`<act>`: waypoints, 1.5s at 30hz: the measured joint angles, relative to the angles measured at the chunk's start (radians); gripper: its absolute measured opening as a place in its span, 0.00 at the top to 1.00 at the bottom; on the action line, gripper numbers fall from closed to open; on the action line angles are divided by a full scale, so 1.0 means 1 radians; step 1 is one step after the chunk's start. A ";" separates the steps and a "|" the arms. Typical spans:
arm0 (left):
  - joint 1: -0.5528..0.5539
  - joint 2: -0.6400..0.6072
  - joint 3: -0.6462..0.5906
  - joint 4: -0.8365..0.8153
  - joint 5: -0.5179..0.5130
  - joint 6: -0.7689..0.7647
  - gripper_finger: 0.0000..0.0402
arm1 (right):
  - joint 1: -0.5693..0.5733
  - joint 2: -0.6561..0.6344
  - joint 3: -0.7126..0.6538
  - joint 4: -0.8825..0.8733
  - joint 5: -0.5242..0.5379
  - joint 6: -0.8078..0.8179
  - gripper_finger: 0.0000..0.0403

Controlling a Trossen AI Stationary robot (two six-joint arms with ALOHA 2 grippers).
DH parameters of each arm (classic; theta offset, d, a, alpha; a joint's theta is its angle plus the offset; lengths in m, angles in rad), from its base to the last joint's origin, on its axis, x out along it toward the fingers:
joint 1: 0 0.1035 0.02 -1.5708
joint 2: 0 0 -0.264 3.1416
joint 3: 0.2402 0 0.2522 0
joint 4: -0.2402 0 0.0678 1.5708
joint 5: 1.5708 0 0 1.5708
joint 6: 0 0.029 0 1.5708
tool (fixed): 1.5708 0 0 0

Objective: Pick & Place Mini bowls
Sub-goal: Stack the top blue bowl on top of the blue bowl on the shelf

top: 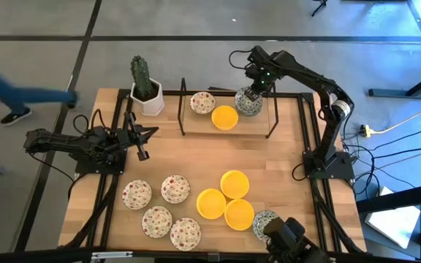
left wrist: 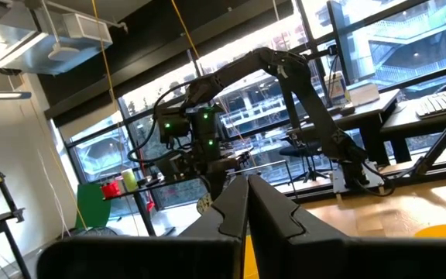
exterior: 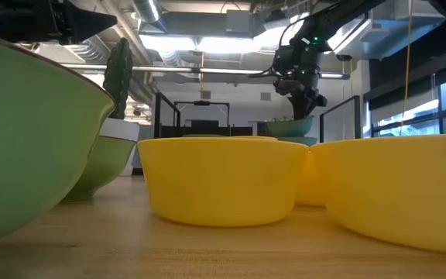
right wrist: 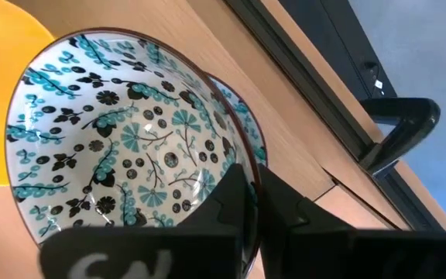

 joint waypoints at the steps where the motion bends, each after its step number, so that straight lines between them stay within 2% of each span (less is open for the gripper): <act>1: 0.000 0.000 0.000 0.000 0.000 0.000 0.98 | 0.000 0.000 0.000 -0.001 -0.001 0.001 0.96; 30: 0.000 0.000 0.000 0.000 0.000 0.000 0.98 | 0.000 0.000 -0.002 -0.002 -0.001 0.000 0.96; 45: 0.000 0.000 0.000 0.000 0.000 0.000 0.98 | 0.013 0.004 -0.003 -0.024 0.024 0.061 0.96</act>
